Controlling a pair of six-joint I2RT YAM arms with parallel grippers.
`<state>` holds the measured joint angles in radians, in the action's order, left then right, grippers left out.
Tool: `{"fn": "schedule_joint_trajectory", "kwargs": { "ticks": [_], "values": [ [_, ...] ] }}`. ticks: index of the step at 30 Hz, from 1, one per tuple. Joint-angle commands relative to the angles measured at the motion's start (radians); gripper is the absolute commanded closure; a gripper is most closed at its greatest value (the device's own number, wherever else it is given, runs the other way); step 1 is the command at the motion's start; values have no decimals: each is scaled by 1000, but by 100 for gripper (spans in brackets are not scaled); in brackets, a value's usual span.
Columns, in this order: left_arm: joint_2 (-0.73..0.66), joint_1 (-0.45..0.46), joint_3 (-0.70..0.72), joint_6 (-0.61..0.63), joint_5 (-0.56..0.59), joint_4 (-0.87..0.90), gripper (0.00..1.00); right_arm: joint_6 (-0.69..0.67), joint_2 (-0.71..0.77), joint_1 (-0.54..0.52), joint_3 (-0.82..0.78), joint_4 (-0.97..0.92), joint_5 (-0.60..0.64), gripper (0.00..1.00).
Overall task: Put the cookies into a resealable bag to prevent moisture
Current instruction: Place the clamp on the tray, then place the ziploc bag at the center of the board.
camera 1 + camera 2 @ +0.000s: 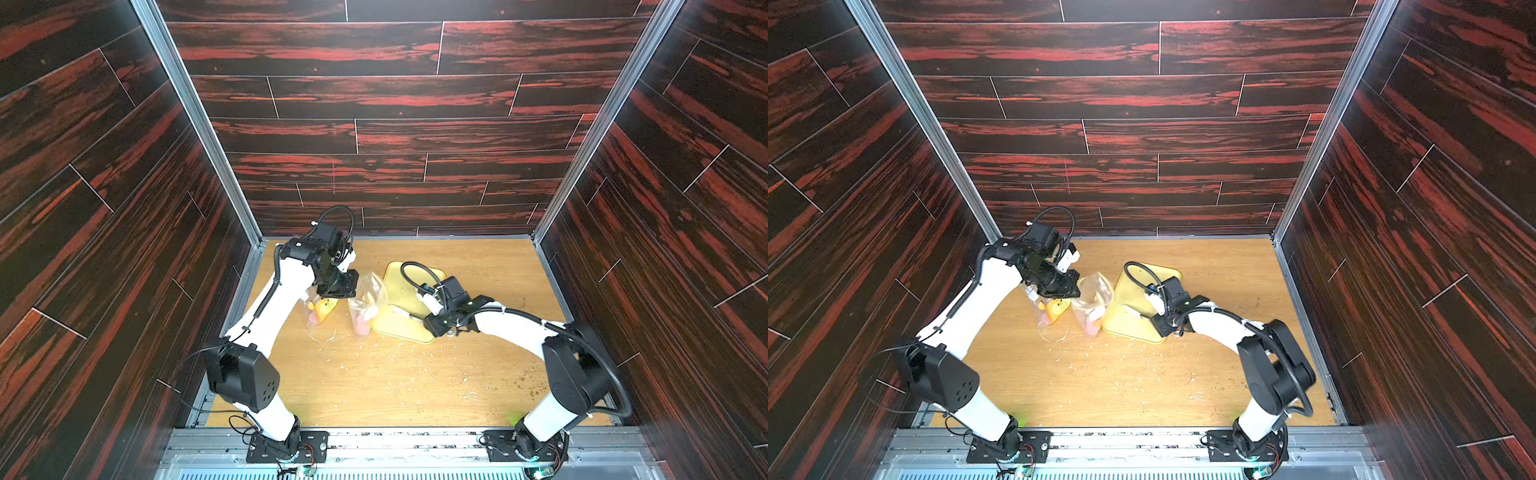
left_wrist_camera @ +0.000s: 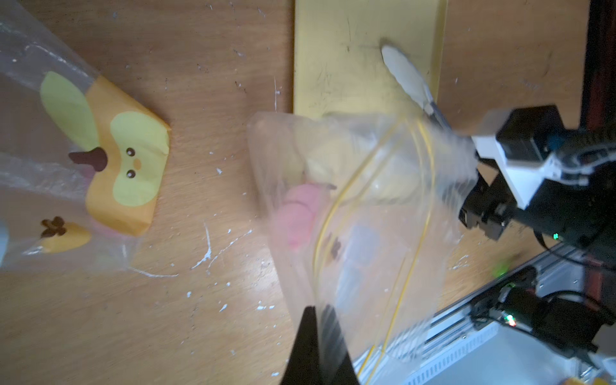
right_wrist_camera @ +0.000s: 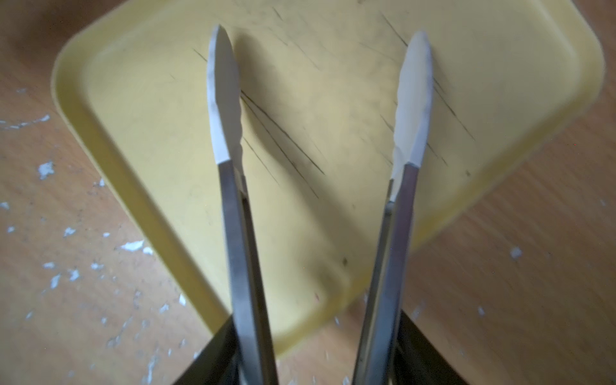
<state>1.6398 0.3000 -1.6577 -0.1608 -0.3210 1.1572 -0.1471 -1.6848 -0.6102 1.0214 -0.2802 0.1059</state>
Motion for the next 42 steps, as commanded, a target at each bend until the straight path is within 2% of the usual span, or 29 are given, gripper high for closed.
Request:
{"fn": "schedule_joint_trajectory", "kwargs": {
  "ticks": [1, 7, 12, 15, 19, 22, 27, 33, 39, 42],
  "values": [
    [-53, -6, 32, 80, 12, 38, 100, -21, -41, -6, 0, 112, -9, 32],
    [-79, -4, 75, 155, 6, 52, 100, -17, -17, -8, -6, 123, -48, 26],
    [-114, -2, 111, 201, -7, 41, 100, -49, 49, -11, -22, 126, -78, 26],
    [-138, 12, 149, 233, -32, 29, 100, -98, 140, -19, -99, 227, -162, 29],
    [-166, 50, 204, 275, -61, 2, 100, -169, 207, -69, -227, 441, -190, 30],
    [-175, 94, 248, 311, -95, -22, 100, -179, 183, -100, -272, 578, -242, 29],
    [-157, 134, 253, 363, -143, 8, 100, -225, 122, -200, -290, 723, -212, 26],
    [-111, 134, 239, 362, -105, 23, 100, -229, 103, -264, -324, 869, -225, 25],
    [-81, 134, 226, 379, -131, 49, 100, -224, 47, -272, -306, 966, -176, 24],
    [-75, 134, 237, 380, -133, 58, 100, -222, 20, -272, -273, 966, -204, 25]
  ]
}}
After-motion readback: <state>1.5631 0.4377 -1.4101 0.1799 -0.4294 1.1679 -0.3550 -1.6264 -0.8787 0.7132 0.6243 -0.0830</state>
